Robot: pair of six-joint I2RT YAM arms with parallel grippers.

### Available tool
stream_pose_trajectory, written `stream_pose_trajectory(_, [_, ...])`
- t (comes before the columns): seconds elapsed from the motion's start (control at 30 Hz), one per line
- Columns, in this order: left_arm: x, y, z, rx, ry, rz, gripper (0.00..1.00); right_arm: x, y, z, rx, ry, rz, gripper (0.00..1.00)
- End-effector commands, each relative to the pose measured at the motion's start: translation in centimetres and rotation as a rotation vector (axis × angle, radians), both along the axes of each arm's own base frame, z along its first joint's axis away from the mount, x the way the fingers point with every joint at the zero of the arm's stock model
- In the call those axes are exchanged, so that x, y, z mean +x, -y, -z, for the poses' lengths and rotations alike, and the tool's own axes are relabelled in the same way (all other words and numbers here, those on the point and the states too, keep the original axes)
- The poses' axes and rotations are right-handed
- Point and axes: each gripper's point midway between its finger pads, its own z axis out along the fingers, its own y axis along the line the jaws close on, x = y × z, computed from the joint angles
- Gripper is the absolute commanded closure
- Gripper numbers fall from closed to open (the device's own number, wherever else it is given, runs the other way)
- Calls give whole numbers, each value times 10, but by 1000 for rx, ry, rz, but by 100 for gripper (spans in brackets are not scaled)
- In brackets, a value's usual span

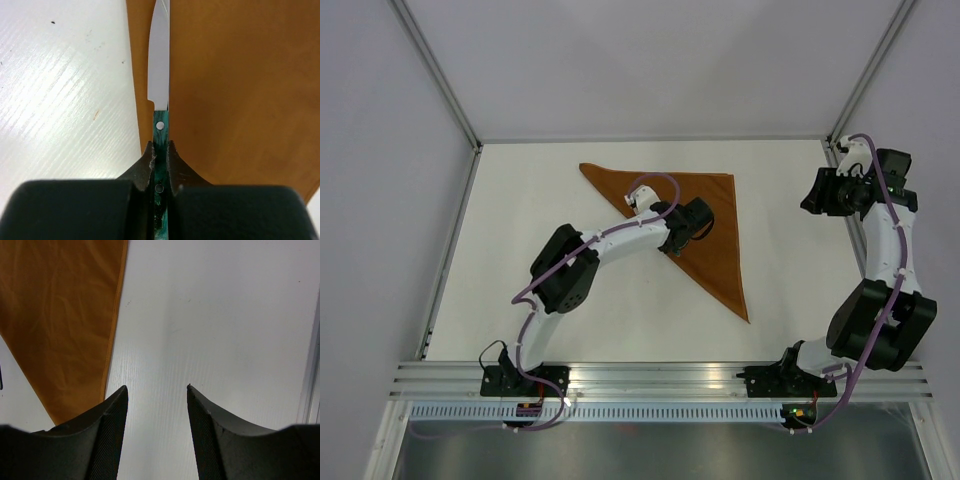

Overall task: Fold the napkin, place the utensils inside, and roll it up
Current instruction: Place the utensil onto the napkin

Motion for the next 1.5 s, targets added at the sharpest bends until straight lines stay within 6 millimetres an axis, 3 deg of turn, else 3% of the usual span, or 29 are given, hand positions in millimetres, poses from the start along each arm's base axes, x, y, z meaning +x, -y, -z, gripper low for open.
stream_pose_trajectory(0.0, [4, 3, -1, -47, -9, -82, 98, 7, 2, 5, -14, 1, 23, 44])
stream_pose_trajectory(0.23, [6, 2, 17, -19, -50, -84, 98, 5, 0, 15, -19, -12, 12, 44])
stream_pose_trajectory(0.47, [11, 7, 16, -14, -51, -63, 97, 5, 0, 23, -15, -25, 7, 44])
stream_pose_trajectory(0.6, [13, 10, 14, -9, -52, -42, 79, 3, -1, 25, -16, -27, 5, 44])
stream_pose_trajectory(1.0, [15, 13, -12, -32, -23, -14, 54, 1, -3, 26, -16, -30, -21, 44])
stream_pose_trajectory(1.1, [17, 9, -39, -37, 19, 7, 51, 2, -11, 22, -21, -30, -49, 44])
stream_pose_trajectory(1.13, [17, 7, -61, -56, 52, 12, 51, 4, -19, 22, -26, -34, -69, 44])
stream_pose_trajectory(1.2, [19, -3, -82, -46, 91, 23, 49, 8, -28, 21, -34, -33, -80, 44])
stream_pose_trajectory(1.3, [19, -26, -126, -90, 151, 60, 48, 16, -61, 26, -64, -41, -143, 45])
stream_pose_trajectory(1.33, [14, -46, -146, -117, 182, 65, 47, 20, -83, 30, -92, -42, -188, 45])
stream_pose_trajectory(1.37, [18, -47, -161, -144, 221, 120, 46, 21, -95, 32, -106, -43, -211, 46])
stream_pose_trajectory(1.4, [17, -51, -173, -158, 251, 160, 46, 23, -124, 30, -118, -28, -277, 47])
stream_pose_trajectory(1.43, [13, -68, -172, -144, 256, 180, 46, 24, -141, 35, -135, -35, -311, 47])
stream_pose_trajectory(1.47, [2, -79, -205, -143, 317, 263, 44, 25, -151, 39, -157, -39, -323, 47])
